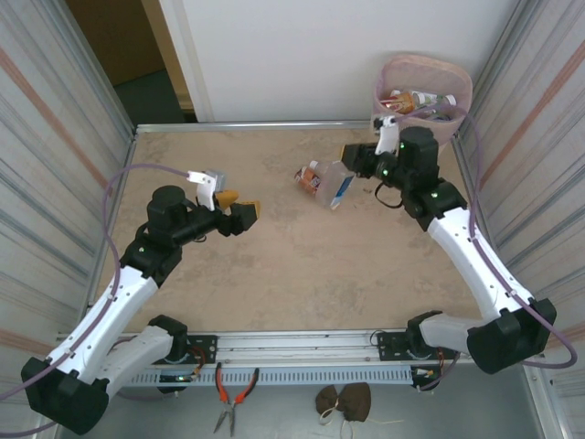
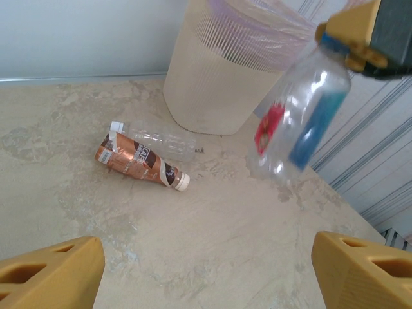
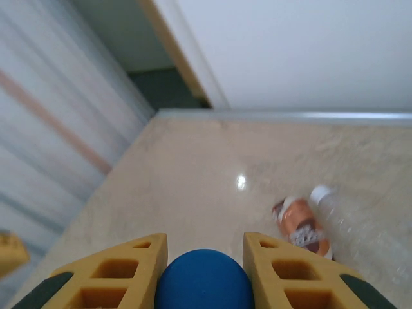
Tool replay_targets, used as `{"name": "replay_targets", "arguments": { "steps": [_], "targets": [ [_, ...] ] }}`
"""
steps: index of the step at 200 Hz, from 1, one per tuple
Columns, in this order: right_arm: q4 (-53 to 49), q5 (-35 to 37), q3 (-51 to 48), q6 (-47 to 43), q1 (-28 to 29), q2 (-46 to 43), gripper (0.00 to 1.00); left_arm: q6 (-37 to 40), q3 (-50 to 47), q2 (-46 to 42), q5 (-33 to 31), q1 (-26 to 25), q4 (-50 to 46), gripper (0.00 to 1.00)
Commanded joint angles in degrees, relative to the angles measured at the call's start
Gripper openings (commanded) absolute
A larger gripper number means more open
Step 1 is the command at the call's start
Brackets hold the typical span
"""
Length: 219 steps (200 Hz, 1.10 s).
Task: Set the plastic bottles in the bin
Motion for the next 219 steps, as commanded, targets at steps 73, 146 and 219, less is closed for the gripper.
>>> {"name": "replay_targets", "arguments": {
  "steps": [73,146,219],
  "targets": [
    [12.0,5.3,17.2,15.1,-16.5,9.8,0.05,-0.7,-0.5,-1.9,-0.8,0.5,1.2,0.84],
    [17.3,9.4,30.5,20.4,-26.9,24.8,0.03,-0.9,0.5,-0.2,-1.4,0.5,1.7,0.84],
    [22.5,10.0,46.9,25.8,-29.8,44.1,0.02,0.0,4.8,5.5,-2.0,0.7,1.9,0.84]
  ]
}}
